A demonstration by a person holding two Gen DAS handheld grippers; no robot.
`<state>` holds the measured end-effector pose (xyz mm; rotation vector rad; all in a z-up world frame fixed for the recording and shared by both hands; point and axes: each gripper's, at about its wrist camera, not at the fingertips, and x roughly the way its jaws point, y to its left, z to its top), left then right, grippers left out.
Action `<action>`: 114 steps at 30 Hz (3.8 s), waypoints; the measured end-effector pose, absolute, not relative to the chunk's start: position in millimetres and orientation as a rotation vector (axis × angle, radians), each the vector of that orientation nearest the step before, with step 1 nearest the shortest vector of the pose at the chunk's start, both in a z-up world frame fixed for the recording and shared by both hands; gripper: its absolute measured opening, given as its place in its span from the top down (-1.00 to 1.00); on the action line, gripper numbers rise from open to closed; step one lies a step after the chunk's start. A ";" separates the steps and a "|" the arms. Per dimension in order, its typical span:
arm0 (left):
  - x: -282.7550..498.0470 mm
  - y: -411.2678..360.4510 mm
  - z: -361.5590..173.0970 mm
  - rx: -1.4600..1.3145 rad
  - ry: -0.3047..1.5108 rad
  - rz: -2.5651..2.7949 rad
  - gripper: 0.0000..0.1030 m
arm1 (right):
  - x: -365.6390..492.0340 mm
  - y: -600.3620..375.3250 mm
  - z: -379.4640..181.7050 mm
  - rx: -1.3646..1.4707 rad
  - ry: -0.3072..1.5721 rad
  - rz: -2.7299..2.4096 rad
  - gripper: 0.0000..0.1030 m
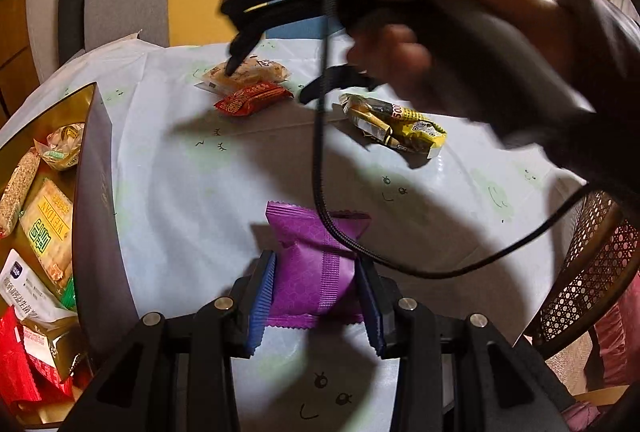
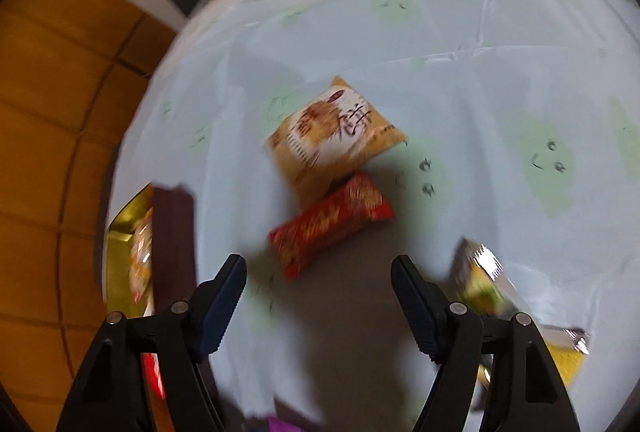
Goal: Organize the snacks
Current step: 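Grasp the small red-and-gold packet with the right gripper, then lower the purple pack into the gold tray and open the left gripper, then carry the red-and-gold packet into the gold tray and open the right gripper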
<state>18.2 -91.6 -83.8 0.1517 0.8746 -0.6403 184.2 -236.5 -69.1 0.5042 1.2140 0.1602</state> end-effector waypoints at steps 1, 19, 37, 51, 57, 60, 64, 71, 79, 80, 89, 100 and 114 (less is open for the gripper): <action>18.2 -91.4 -83.9 0.150 0.874 -0.641 0.22 | 189.9 -232.9 -71.9 0.503 1.218 0.154 -0.46; 22.2 -87.1 -83.8 0.123 0.878 -0.641 0.22 | 141.4 -180.0 -75.4 -0.099 1.259 0.270 0.57; 18.7 -64.3 -22.9 0.029 0.825 -0.623 0.24 | 35.9 -216.5 -79.2 -0.018 1.145 0.315 0.56; 81.9 99.4 -14.0 -0.433 0.895 -0.247 0.24 | 40.7 -210.5 -76.4 -0.061 1.110 0.270 0.56; 102.5 122.4 -32.4 -0.431 0.923 -0.141 0.22 | 42.1 -208.0 -78.3 -0.048 1.110 0.259 0.56; 111.0 125.2 -45.5 -0.413 0.968 -0.095 0.15 | 42.2 -208.6 -78.5 -0.042 1.109 0.252 0.56; 109.8 128.7 -56.5 -0.393 0.993 -0.056 0.14 | 41.3 -207.3 -79.3 -0.048 1.101 0.241 0.56; 92.9 118.0 -47.5 -0.282 0.953 -0.010 0.14 | 41.0 -206.1 -79.6 -0.054 1.097 0.227 0.56; 67.6 89.7 -28.8 -0.166 0.900 -0.044 0.14 | 39.8 -203.5 -79.3 -0.063 1.086 0.210 0.56; 64.8 86.3 -27.1 -0.153 0.895 -0.051 0.14 | 39.5 -203.6 -79.4 -0.061 1.085 0.210 0.56; 47.8 67.0 -17.5 -0.099 0.878 -0.087 0.14 | 34.2 -204.4 -80.5 -0.064 1.048 0.198 0.56; 40.0 51.4 -21.9 -0.064 0.887 -0.120 0.14 | 27.7 -202.6 -80.0 -0.057 1.017 0.167 0.56; 34.5 51.7 -27.2 -0.067 0.887 -0.149 0.14 | 12.3 -229.2 -80.1 0.312 1.077 0.221 0.56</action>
